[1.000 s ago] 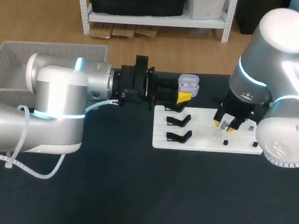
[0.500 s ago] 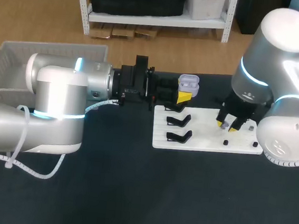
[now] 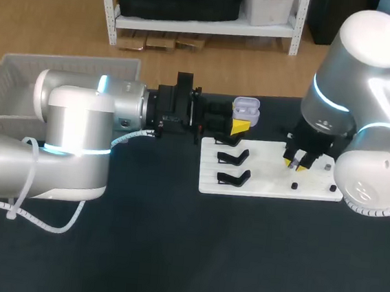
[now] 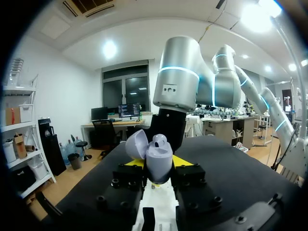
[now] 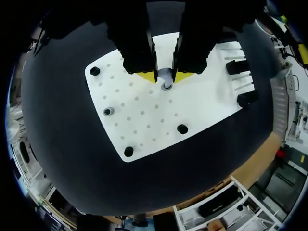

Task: Pick up each earbud case from the left stands, insert the matching earbuds, close the lid, and place the case in the box.

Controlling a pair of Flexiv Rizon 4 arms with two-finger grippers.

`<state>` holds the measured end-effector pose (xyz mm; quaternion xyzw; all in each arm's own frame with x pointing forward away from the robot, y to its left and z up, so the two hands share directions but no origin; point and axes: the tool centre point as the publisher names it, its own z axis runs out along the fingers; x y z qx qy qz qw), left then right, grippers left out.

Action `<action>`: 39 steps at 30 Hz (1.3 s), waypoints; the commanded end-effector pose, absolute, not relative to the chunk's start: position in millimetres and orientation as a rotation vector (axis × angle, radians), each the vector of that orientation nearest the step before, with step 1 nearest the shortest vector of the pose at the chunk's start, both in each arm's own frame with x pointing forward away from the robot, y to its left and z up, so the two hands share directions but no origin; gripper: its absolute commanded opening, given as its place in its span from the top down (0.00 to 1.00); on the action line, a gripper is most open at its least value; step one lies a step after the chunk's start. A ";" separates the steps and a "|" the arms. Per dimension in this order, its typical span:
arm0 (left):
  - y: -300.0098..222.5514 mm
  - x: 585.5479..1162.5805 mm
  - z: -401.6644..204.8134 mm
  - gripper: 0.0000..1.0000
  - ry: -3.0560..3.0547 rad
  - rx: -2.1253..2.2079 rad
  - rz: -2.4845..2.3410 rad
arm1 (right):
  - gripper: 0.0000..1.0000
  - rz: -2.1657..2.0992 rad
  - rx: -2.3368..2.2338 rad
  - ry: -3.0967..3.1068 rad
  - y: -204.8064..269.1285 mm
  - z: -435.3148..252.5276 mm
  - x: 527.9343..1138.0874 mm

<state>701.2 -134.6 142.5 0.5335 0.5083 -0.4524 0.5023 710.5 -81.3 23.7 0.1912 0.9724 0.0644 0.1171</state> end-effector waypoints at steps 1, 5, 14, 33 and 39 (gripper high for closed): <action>-134.5 699.9 141.1 1.00 1.222 1.281 -1.088 | 1.00 0.182 0.561 2.851 -85.4 43.8 706.7; -134.5 699.9 141.1 1.00 1.222 1.281 -1.088 | 1.00 0.190 0.518 2.863 -88.9 68.7 700.0; -134.5 699.9 141.1 1.00 1.222 1.281 -1.088 | 1.00 0.221 0.258 2.959 -81.4 135.2 677.7; -134.5 699.9 141.1 1.00 1.222 1.281 -1.088 | 1.00 0.183 -0.186 2.987 -0.3 225.0 666.1; -134.5 699.9 141.1 1.00 1.222 1.281 -1.088 | 1.00 0.177 -0.272 2.961 18.1 221.6 676.2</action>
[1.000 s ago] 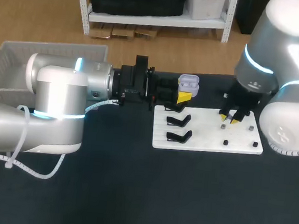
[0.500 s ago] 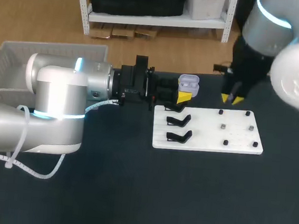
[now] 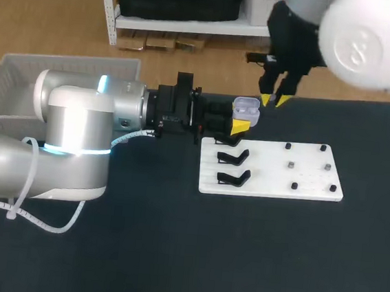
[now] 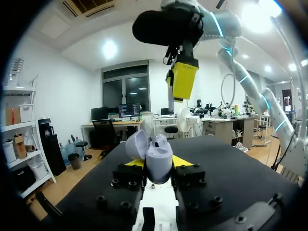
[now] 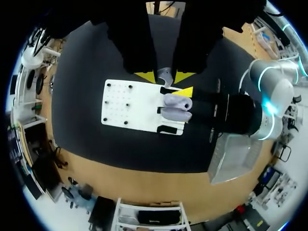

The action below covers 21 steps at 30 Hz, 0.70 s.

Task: Pick up each earbud case from the left stands, insert the matching earbuds, close the lid, and place the case in the box.

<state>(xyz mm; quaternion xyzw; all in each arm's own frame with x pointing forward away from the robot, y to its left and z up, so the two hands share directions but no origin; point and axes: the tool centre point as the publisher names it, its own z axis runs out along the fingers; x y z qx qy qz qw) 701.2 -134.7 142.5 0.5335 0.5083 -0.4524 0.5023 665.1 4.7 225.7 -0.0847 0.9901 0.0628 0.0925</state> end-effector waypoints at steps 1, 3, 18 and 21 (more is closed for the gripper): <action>-134.5 699.9 141.1 1.00 1.222 1.281 -1.088 | 1.00 0.160 -0.293 2.960 20.1 220.9 677.1; -134.5 699.9 141.1 1.00 1.222 1.281 -1.088 | 1.00 0.162 -0.311 2.959 24.4 220.2 679.0; -134.5 699.9 141.1 1.00 1.222 1.281 -1.088 | 1.00 0.138 -0.409 2.968 38.2 211.8 676.5; -134.5 699.9 141.1 1.00 1.222 1.281 -1.088 | 1.00 0.139 -0.424 2.972 40.3 210.1 673.9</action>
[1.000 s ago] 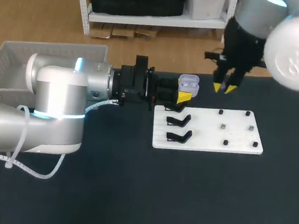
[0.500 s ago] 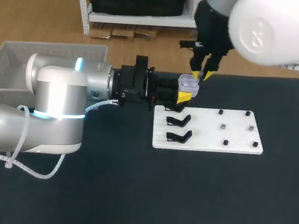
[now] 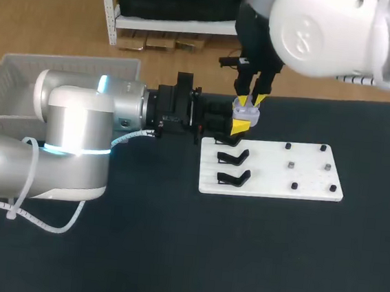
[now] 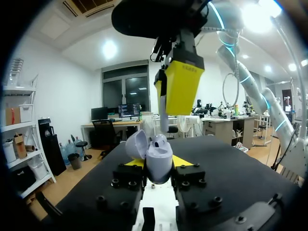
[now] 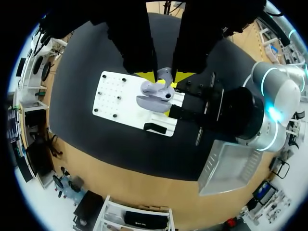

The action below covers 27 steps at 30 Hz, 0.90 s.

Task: Pick up each earbud case from the left stands, insert the matching earbuds, close the lid, and place the case in the box.

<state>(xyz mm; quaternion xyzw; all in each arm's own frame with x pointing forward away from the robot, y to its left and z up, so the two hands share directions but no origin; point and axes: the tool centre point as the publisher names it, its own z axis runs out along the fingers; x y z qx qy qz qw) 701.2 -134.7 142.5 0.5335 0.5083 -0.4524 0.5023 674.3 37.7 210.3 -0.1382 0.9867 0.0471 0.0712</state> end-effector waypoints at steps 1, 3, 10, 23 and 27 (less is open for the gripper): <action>-134.5 699.9 141.1 1.00 1.222 1.281 -1.088 | 1.00 0.139 -0.430 2.972 40.9 208.7 673.4; -134.5 699.9 141.1 1.00 1.222 1.281 -1.088 | 1.00 0.133 -0.442 2.969 41.9 206.2 673.1; -134.5 699.9 141.1 1.00 1.222 1.281 -1.088 | 1.00 0.142 -0.456 2.960 44.6 200.6 674.6; -134.5 699.9 141.1 1.00 1.222 1.281 -1.088 | 1.00 0.128 -0.443 2.947 42.2 193.3 680.1; -134.5 699.9 141.1 1.00 1.222 1.281 -1.088 | 1.00 0.124 -0.439 2.948 41.2 191.8 681.4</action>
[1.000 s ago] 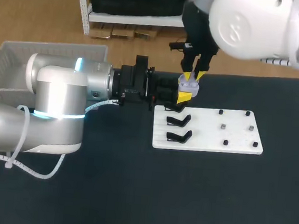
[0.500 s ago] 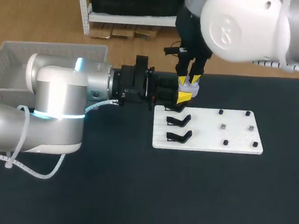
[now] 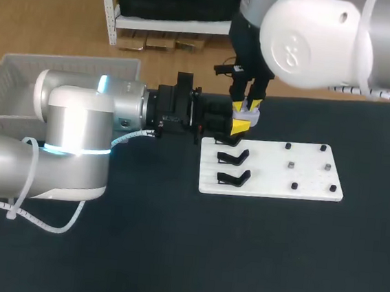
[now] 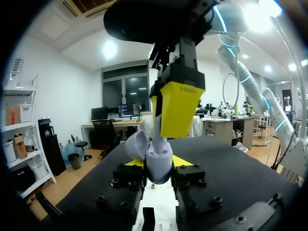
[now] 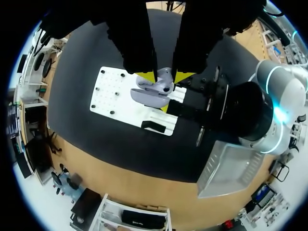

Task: Pick up each earbud case from the left stands, insert the matching earbuds, close the lid, and place the case in the box.

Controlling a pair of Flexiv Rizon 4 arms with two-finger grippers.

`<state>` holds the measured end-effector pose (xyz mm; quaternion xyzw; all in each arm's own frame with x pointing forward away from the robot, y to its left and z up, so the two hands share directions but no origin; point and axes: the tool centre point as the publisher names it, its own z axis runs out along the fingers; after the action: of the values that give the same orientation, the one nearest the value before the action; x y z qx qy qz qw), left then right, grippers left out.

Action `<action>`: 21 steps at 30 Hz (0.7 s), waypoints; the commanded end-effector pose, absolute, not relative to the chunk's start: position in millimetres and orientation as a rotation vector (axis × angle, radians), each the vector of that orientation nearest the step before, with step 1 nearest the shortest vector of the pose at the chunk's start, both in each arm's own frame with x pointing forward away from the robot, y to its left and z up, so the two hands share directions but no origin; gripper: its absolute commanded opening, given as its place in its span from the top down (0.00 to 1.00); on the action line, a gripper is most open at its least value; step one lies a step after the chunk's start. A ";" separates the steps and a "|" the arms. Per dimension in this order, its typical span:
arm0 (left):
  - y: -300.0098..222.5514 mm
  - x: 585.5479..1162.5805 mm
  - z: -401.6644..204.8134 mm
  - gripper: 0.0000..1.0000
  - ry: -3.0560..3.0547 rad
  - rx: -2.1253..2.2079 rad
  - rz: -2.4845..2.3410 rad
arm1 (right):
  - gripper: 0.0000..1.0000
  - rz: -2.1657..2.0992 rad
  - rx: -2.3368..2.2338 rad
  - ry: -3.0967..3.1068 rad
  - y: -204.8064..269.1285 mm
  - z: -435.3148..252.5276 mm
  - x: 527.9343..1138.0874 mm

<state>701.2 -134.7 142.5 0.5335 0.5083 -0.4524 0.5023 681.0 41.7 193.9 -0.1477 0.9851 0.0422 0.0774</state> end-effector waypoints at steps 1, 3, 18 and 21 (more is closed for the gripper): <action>-134.5 699.9 141.1 1.00 1.222 1.281 -1.088 | 1.00 0.124 -0.438 2.948 41.1 191.5 681.8; -134.5 699.9 141.1 1.00 1.222 1.281 -1.088 | 1.00 0.124 -0.435 2.946 41.2 191.4 683.1; -134.5 699.9 141.1 1.00 1.222 1.281 -1.088 | 1.00 0.106 -0.444 2.949 43.4 186.2 686.6; -134.5 699.9 141.1 1.00 1.222 1.281 -1.088 | 1.00 0.098 -0.447 2.951 43.1 184.7 686.5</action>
<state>701.0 -135.1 142.5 0.5335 0.5081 -0.4527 0.5022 684.5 41.9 185.9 -0.1495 0.9850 0.0353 0.0788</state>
